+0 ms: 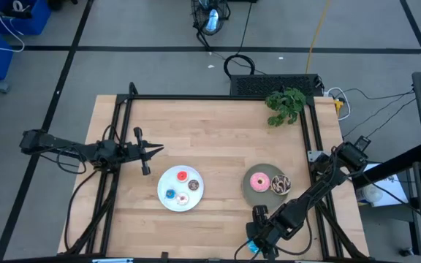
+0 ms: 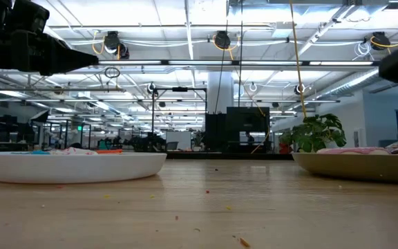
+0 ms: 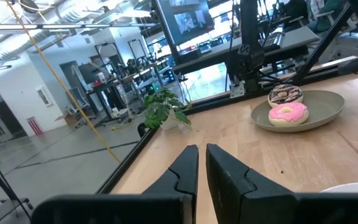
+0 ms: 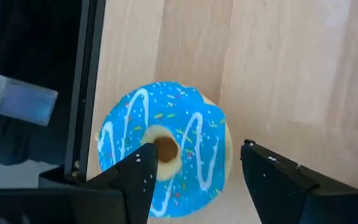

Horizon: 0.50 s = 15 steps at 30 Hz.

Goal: Pick & Place donuts
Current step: Put the large blue donut on the gray plate

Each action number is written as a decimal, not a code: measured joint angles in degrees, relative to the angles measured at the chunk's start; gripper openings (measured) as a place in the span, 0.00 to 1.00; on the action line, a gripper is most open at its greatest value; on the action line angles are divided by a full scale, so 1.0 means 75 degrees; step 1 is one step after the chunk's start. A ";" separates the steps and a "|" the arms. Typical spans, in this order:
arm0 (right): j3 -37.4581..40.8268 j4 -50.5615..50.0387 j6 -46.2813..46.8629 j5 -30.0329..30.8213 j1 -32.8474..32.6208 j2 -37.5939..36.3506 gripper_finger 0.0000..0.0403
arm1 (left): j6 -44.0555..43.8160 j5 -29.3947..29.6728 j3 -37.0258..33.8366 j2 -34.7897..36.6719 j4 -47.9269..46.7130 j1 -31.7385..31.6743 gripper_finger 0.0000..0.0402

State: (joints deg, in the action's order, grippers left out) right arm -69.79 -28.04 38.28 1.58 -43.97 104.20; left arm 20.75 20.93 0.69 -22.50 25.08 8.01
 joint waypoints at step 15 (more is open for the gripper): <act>0.0914 0.1005 0.0213 -0.0007 0.0023 0.0036 0.53 | 0.0013 0.0000 0.0002 0.0002 0.0078 0.0000 0.09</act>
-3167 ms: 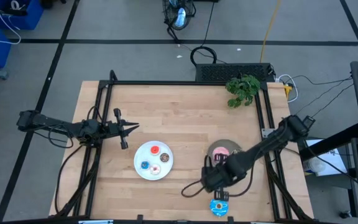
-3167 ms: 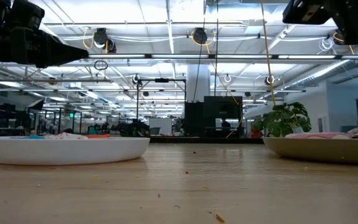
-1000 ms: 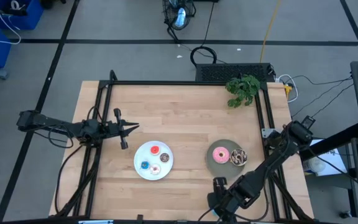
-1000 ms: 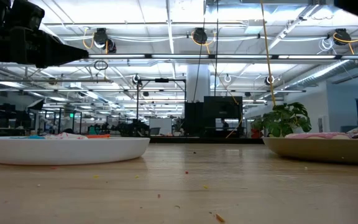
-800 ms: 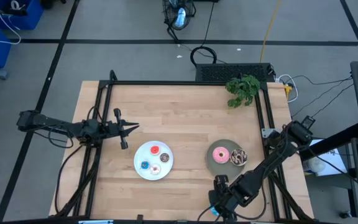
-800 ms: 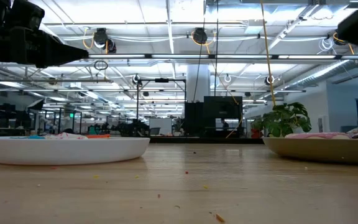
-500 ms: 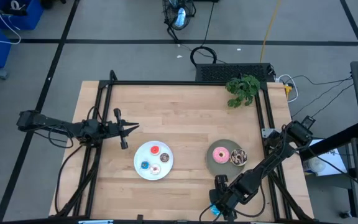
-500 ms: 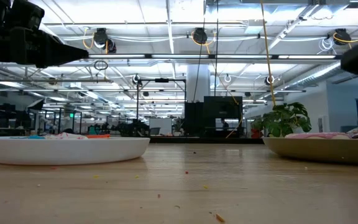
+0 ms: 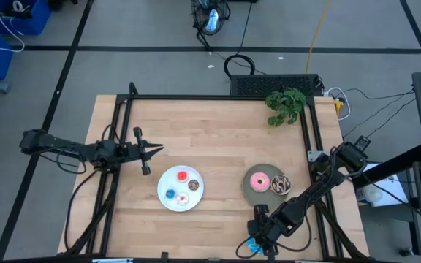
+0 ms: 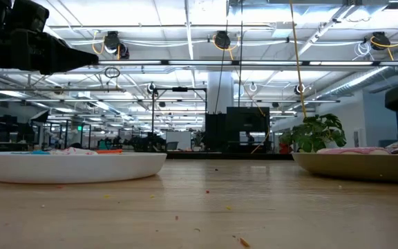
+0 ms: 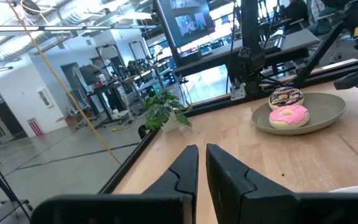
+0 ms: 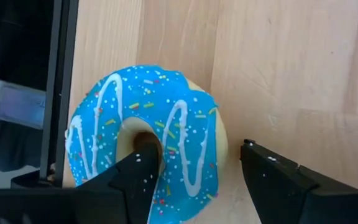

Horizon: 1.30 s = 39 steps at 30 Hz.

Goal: Pick & Place donuts
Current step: Put the large blue donut on the gray plate

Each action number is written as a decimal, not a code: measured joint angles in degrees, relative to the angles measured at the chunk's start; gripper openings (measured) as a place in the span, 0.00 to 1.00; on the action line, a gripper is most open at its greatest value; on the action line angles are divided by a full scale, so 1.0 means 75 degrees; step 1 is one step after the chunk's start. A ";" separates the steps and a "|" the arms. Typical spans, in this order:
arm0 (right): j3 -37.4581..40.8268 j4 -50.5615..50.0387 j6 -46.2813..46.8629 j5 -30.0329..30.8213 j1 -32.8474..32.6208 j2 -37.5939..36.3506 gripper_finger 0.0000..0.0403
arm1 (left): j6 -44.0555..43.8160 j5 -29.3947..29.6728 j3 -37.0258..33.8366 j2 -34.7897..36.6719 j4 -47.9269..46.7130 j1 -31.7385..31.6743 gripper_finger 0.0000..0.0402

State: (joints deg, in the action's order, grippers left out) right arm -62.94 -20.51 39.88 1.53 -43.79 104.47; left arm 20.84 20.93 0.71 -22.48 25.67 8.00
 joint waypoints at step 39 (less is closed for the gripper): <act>-0.0158 -0.4288 -0.0078 -0.1367 0.2286 -0.2449 0.02 | -0.0006 0.0012 -0.0003 0.0000 -0.0025 -0.0002 0.09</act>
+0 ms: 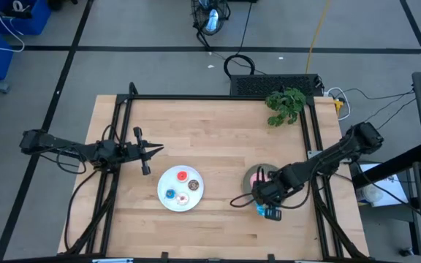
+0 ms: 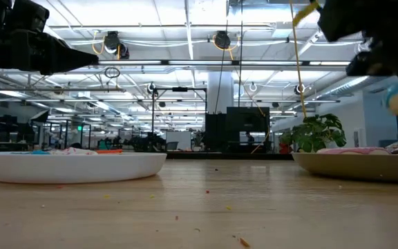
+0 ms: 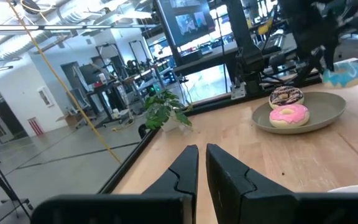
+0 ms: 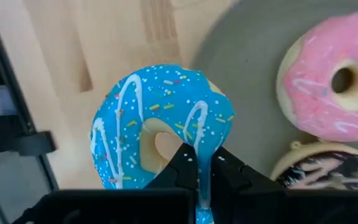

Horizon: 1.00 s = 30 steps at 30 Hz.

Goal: Pick & Place donuts
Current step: Put the large blue donut on the gray plate

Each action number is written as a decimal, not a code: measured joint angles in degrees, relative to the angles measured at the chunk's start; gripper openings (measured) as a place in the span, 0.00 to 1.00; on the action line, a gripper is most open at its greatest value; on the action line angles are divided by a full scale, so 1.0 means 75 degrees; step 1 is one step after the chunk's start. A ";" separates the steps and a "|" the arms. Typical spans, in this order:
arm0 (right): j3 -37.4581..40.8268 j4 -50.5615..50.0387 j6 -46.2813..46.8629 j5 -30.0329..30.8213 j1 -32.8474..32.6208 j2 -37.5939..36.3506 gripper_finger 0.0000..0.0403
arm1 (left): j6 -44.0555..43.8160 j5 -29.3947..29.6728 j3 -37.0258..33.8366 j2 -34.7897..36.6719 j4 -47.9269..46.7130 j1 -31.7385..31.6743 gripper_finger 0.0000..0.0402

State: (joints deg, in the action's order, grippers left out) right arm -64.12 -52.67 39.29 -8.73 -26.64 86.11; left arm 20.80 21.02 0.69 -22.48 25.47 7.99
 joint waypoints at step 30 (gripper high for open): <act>0.1895 0.1415 0.0068 -0.0452 0.1016 -0.0052 0.04 | -0.0003 -0.0003 0.0000 -0.0002 0.0006 -0.0003 0.09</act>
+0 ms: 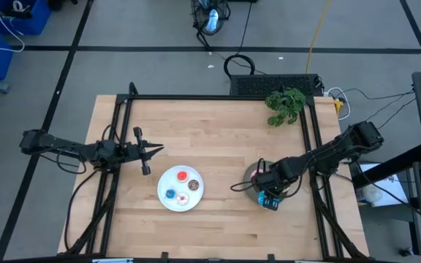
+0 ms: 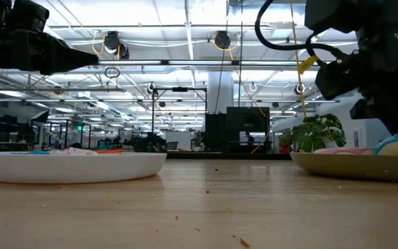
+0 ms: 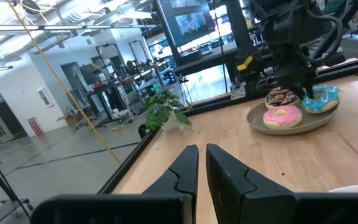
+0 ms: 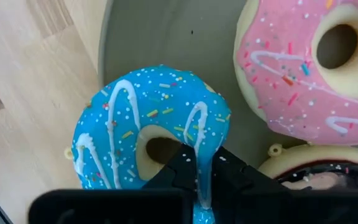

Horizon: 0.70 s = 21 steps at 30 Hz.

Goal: Pick & Place donuts
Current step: Put the large blue donut on the gray plate

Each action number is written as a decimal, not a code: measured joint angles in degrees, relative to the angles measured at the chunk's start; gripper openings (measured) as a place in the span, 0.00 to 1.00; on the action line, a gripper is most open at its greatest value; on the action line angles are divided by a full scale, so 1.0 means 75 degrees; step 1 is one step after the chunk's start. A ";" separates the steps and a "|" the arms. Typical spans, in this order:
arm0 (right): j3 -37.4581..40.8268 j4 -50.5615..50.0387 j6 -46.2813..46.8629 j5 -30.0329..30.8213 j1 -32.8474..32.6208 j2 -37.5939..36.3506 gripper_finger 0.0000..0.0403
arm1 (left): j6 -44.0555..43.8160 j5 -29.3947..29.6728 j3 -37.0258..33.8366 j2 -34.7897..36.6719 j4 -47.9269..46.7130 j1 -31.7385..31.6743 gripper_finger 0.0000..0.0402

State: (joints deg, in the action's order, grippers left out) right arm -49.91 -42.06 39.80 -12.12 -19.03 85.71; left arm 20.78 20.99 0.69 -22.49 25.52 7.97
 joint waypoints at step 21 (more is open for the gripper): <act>-0.0006 -0.0498 0.0179 0.0009 0.0494 -0.0384 0.41 | 0.0003 0.0003 0.0000 -0.0001 -0.0003 0.0000 0.09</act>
State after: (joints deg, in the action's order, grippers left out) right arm -49.96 -45.79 41.15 -12.05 -15.32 82.83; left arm 20.80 21.02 0.69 -22.50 25.50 7.97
